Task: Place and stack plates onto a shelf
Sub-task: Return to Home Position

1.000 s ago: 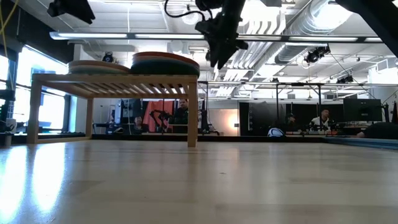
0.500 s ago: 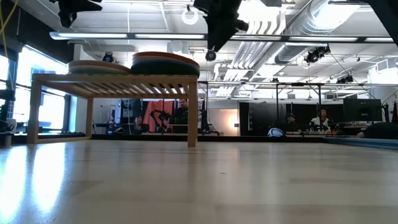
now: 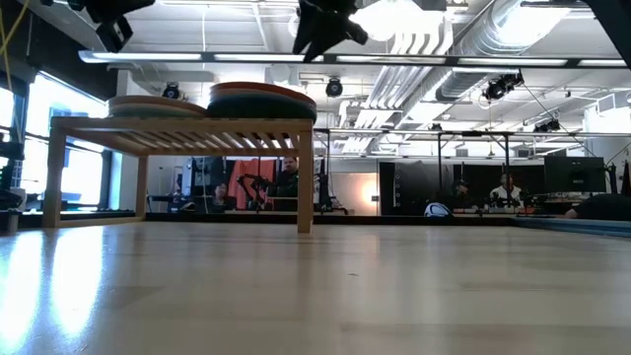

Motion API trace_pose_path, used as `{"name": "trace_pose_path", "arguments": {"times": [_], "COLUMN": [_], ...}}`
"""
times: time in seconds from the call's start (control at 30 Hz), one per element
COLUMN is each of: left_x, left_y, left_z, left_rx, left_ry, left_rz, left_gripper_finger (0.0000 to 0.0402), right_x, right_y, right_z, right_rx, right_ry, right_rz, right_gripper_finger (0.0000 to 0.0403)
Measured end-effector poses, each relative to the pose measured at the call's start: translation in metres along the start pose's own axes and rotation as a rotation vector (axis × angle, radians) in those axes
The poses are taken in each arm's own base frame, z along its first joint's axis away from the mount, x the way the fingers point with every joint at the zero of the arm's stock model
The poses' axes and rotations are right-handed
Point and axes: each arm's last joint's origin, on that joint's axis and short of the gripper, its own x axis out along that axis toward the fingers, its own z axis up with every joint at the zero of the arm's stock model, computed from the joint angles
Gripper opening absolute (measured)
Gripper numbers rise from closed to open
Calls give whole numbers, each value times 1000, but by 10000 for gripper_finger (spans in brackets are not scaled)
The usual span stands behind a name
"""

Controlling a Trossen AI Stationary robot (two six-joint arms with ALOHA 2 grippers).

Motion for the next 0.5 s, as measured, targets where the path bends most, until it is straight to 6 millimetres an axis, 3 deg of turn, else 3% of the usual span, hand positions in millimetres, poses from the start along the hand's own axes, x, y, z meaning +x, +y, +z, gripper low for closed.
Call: {"name": "trace_pose_path", "arguments": {"times": [0.2,0.5], "left_x": [12,32], "left_y": [-3,1], "left_z": [-9,-40], "left_rx": [45,104], "left_ry": [24,89], "left_rz": [-173,-281], "left_gripper_finger": [83,83], "right_x": [-4,-13], "right_y": [18,41], "right_z": [3,10], "right_rx": [1,-8], "right_ry": [-76,-187], "right_rz": [81,203], "right_gripper_finger": [114,114]}}
